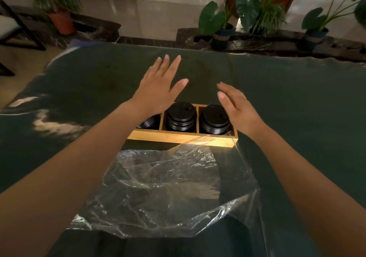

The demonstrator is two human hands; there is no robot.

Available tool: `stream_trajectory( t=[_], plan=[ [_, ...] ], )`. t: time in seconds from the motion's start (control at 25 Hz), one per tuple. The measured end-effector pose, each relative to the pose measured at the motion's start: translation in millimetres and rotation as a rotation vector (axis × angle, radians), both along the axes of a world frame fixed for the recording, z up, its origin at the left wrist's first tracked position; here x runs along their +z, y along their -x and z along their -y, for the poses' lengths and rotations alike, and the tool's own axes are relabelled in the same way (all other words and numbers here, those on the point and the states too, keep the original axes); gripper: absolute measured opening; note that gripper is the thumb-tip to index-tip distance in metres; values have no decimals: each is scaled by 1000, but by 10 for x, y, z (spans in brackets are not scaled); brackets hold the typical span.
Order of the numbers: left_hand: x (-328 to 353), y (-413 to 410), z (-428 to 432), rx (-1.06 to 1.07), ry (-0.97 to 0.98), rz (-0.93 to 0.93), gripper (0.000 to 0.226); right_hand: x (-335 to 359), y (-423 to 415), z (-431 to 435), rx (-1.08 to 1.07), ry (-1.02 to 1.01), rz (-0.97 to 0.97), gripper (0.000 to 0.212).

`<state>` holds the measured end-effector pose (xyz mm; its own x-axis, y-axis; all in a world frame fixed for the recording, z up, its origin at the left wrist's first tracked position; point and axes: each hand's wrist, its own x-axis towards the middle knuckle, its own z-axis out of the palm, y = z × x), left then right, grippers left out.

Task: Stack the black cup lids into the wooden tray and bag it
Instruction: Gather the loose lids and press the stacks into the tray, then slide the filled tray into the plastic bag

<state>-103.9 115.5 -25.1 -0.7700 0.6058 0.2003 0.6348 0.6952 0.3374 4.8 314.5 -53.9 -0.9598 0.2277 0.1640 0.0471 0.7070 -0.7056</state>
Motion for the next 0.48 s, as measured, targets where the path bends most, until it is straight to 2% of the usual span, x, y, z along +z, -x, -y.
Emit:
stream_trajectory(
  t=[0.16, 0.32, 0.4, 0.48],
  plan=[
    [-98, -395, 546, 199, -9, -38, 61, 311, 46, 555, 285, -5, 116, 38],
    [-592, -1025, 1078, 521, 60, 82, 60, 52, 38, 1133, 583, -204, 386, 32],
    [-800, -1277, 1278, 685, 79, 158, 59, -182, 0, 1313, 632, -361, 494, 34],
    [-950, -1429, 1366, 761, 105, 213, 60, -364, -65, 1360, 573, -475, 521, 37]
  ],
)
